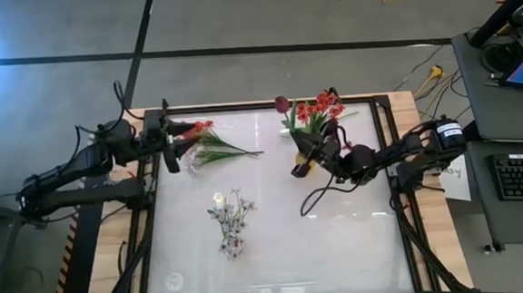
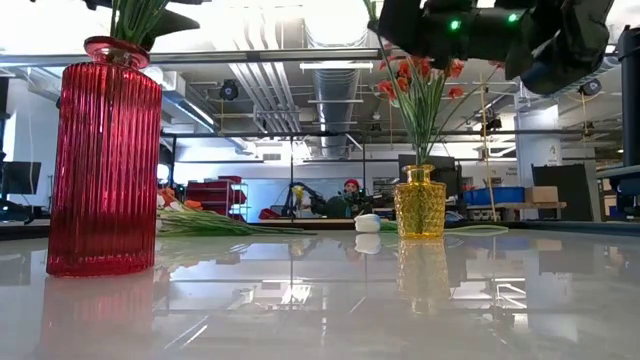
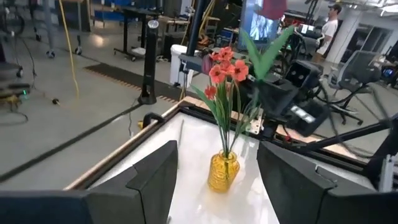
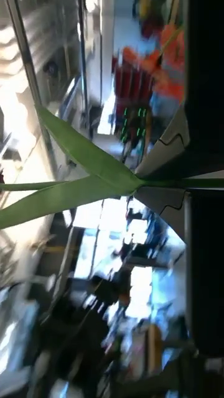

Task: Sort flowers into vase by color
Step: Put the red flower into the yellow vase

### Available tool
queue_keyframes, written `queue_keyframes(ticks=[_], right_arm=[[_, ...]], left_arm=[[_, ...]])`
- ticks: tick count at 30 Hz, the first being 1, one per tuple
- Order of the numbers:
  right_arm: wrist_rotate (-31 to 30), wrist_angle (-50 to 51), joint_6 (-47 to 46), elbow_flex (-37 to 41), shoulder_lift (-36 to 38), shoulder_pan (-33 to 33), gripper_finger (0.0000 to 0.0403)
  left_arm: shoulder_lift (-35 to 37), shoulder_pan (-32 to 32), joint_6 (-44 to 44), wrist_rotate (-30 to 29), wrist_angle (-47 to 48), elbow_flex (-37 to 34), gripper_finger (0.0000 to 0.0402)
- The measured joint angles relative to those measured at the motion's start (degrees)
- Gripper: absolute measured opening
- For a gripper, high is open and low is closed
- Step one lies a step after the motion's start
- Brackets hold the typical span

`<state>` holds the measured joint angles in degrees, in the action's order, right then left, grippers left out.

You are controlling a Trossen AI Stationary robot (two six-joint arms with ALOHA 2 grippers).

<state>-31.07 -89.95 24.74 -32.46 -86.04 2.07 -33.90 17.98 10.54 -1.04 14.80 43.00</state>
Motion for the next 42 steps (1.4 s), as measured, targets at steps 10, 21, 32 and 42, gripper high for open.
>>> queue_keyframes(ticks=[10,21,32,42], right_arm=[[0.8,9.3,5.5,-9.6,1.4,9.2,0.0012],[10.6,29.3,6.4,-30.1,2.4,10.9,0.0012],[16.8,34.4,3.3,-41.2,-2.3,8.0,0.0012],[18.0,34.4,4.6,-44.2,-4.5,5.8,0.0012]], left_arm=[[-6.0,-1.5,-4.2,15.6,-14.2,0.7,0.0208],[-20.0,-10.5,-14.1,15.6,-19.4,11.8,0.0207],[-31.4,-13.2,-16.5,15.6,-26.7,16.9,0.0207],[-40.6,-13.4,-16.6,16.0,-28.8,22.9,0.02]])
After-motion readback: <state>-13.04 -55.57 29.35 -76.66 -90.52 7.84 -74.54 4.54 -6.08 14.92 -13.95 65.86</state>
